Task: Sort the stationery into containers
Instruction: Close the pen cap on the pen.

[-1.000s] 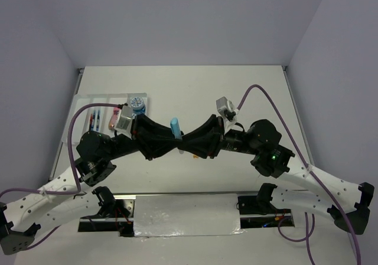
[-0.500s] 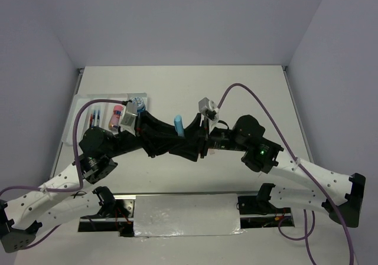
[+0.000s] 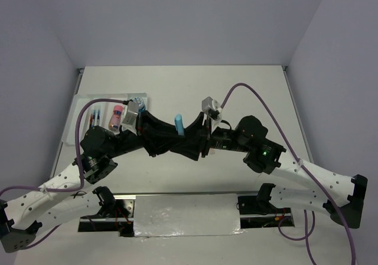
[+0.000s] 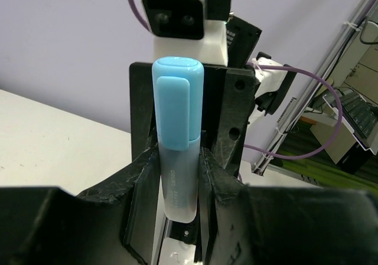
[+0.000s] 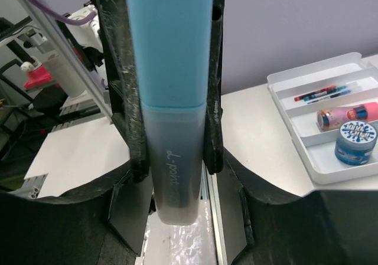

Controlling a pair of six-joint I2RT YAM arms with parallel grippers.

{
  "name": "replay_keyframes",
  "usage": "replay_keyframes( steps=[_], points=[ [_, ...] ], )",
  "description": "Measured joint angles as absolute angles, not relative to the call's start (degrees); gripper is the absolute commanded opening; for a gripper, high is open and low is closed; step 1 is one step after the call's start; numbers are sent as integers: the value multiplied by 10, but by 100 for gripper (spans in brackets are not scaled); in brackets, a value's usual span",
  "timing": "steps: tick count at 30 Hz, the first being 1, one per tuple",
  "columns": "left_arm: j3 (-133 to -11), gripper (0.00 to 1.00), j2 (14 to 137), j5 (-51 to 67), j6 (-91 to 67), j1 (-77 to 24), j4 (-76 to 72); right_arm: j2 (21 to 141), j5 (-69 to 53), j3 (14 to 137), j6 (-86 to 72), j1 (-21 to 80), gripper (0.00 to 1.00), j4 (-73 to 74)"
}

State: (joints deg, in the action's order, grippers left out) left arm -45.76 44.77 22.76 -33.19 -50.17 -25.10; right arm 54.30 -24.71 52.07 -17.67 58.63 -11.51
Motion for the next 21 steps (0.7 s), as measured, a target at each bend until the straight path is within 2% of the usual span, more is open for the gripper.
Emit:
replay_keyframes(
  steps=[4,7,9,11,12,14,15,16,17,19,20,21],
  points=[
    [-458,0,448,224,-332,-502,-244,534,-237,521,-173,587,53,-114],
    [-458,0,448,221,-332,-502,-245,529,-232,521,-171,587,45,-113],
    [-458,0,447,218,-331,-502,-244,528,-232,521,-171,587,35,-113],
    [-458,0,446,215,-335,-502,-245,528,-232,521,-166,587,31,-114],
    [-458,0,445,213,-335,-502,-245,528,-233,521,-166,586,22,-115],
    [-458,0,445,213,-335,-502,-246,528,-233,521,-166,587,16,-115],
    [-458,0,445,213,-336,-502,-247,528,-233,521,-166,587,9,-116],
    [-458,1,445,213,-336,-502,-247,528,-233,521,-167,587,6,-117],
    [-458,7,445,213,-337,-502,-247,528,-233,521,-167,587,0,-118],
    [-465,21,447,213,-336,-502,-244,528,-233,520,-168,587,0,-125],
    [-468,32,448,213,-336,-502,-242,528,-233,520,-168,587,0,-129],
    [-471,54,448,214,-334,-502,-239,528,-234,519,-169,587,0,-132]
  ],
)
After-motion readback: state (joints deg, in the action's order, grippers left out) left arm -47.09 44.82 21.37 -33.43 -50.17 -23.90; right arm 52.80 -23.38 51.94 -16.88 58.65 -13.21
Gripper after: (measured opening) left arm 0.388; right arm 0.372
